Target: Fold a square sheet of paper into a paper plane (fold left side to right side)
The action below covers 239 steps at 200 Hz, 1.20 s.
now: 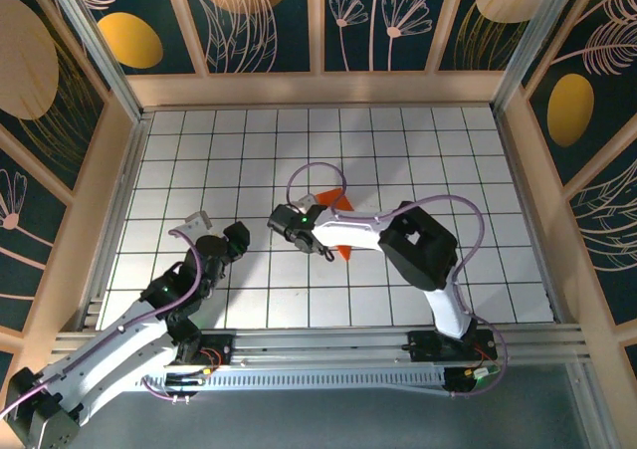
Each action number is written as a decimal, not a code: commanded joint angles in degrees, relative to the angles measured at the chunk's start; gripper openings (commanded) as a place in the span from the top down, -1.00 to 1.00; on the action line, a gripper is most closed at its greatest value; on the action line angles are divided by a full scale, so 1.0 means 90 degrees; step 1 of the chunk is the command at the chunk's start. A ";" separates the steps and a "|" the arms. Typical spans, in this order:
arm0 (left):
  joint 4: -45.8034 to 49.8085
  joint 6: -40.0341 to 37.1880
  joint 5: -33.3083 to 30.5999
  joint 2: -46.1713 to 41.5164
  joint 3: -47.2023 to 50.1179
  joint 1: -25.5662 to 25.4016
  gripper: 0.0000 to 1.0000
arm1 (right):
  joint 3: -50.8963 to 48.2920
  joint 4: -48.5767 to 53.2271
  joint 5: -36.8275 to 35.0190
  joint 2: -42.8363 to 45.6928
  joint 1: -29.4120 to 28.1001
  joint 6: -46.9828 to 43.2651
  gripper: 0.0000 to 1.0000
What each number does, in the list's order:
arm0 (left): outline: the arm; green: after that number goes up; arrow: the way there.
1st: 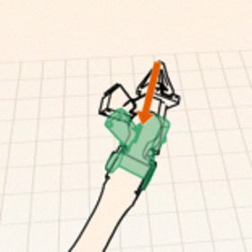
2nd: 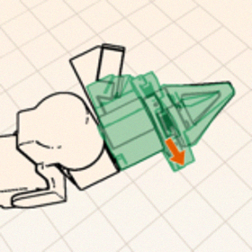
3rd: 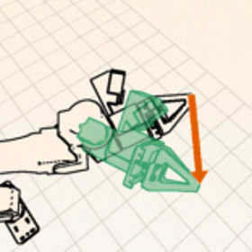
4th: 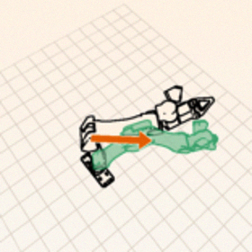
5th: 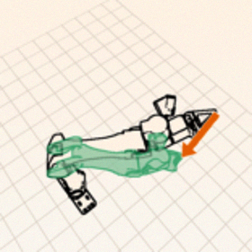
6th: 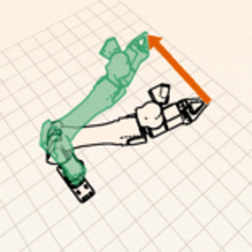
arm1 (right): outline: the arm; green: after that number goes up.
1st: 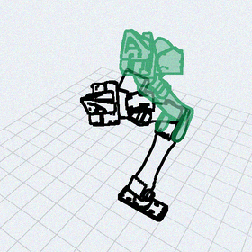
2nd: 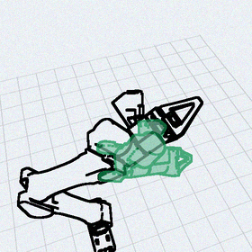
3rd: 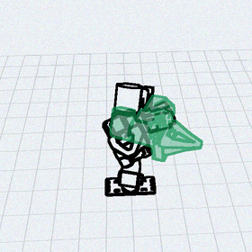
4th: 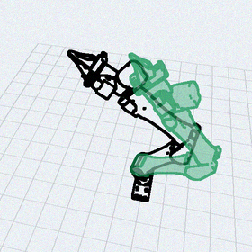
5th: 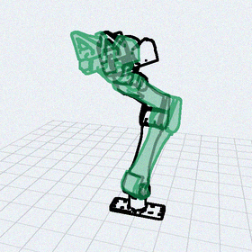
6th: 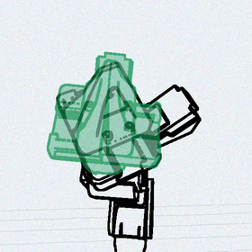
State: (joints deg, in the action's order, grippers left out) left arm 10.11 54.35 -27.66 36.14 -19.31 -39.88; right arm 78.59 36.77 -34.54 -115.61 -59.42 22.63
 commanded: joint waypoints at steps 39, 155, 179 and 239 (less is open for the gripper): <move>-0.1457 0.0349 0.1101 0.0940 -0.0061 -0.0014 -0.50 | -0.1125 -0.1037 0.1052 0.2202 0.0676 0.0267 -0.52; -0.4256 0.0516 0.3599 0.5097 -0.1541 -0.0012 -0.46 | -0.5170 -0.4605 0.4406 0.6328 0.3723 0.1619 -0.98; -0.4529 0.0650 0.3765 0.5896 -0.1979 -0.0012 -0.45 | -0.5348 -0.4449 0.4434 0.6603 0.3889 0.1596 -0.98; -0.4628 0.0789 0.3825 0.7614 -0.3140 -0.0006 -0.41 | -0.5372 -0.3941 0.4297 0.7002 0.4006 0.1317 -0.98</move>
State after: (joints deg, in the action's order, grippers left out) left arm -29.17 60.16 5.58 99.96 -43.64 -39.88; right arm 30.96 0.05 3.60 -54.61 -24.27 35.44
